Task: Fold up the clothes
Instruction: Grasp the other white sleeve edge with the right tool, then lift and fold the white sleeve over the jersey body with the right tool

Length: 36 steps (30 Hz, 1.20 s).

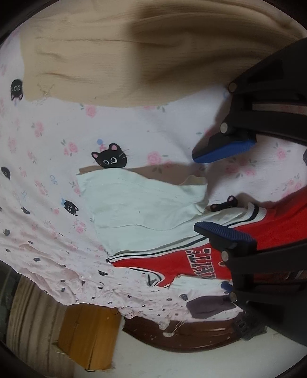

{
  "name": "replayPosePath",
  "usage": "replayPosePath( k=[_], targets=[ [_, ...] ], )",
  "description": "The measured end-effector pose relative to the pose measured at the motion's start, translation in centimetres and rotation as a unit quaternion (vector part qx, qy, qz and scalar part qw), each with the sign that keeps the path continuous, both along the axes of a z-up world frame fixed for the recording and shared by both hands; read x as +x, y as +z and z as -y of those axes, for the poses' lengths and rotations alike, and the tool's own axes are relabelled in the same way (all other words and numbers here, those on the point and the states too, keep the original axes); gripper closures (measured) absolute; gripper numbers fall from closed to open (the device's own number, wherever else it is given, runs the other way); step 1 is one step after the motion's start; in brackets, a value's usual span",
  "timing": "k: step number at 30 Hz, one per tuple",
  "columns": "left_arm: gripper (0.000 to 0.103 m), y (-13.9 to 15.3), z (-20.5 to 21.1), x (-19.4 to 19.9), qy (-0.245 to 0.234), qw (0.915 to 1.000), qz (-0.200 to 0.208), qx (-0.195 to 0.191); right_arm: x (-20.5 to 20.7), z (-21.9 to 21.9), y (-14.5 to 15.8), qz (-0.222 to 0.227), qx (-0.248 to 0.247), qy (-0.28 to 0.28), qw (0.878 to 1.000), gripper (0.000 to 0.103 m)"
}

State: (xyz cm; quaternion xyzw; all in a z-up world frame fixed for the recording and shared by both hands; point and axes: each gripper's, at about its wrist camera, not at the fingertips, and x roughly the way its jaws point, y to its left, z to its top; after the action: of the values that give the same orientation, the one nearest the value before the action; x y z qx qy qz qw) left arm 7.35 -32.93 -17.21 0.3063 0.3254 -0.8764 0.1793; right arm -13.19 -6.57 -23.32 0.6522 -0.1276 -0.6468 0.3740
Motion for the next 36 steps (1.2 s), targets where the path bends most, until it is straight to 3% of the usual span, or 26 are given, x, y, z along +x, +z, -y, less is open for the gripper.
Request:
replayPosePath(
  k=[3, 6, 11, 12, 18, 23, 29, 36],
  targets=[
    [0.038, 0.0, 0.0, 0.1, 0.0, 1.0, -0.001, 0.0, -0.1, -0.3, -0.7, 0.022, -0.023, -0.033, 0.999, 0.049],
    [0.038, 0.1, 0.0, 0.1, 0.001, 1.0, -0.002, 0.0, 0.0, -0.3, -1.2, 0.032, -0.035, -0.056, 0.997, 0.056],
    [0.038, 0.2, 0.2, 0.3, 0.003, 1.0, -0.006, 0.005, -0.1, -0.6, -1.9, 0.042, -0.032, -0.084, 0.995, 0.085],
    [0.038, 0.3, 0.2, 0.3, 0.003, 1.0, -0.007, 0.006, -0.2, -0.6, -1.9, 0.041, -0.033, -0.087, 0.995, 0.087],
    [0.038, 0.2, 0.3, 0.4, 0.005, 0.9999, -0.005, 0.008, 0.0, 0.5, 0.9, -0.029, -0.021, -0.07, 0.997, 0.091],
    [0.038, 0.1, 0.5, 0.5, 0.007, 0.9999, -0.004, 0.011, 1.6, 2.9, 5.2, -0.138, 0.002, -0.009, 0.99, 0.094],
    [0.038, 0.0, 0.5, 0.4, 0.008, 0.9999, -0.003, 0.012, 5.7, 7.7, 8.9, -0.245, 0.02, 0.095, 0.965, 0.095],
    [0.038, -0.1, 0.5, 0.6, 0.01, 0.9998, -0.002, 0.019, 11.1, 12.0, 8.5, -0.321, 0.053, 0.222, 0.919, 0.095]
  ],
)
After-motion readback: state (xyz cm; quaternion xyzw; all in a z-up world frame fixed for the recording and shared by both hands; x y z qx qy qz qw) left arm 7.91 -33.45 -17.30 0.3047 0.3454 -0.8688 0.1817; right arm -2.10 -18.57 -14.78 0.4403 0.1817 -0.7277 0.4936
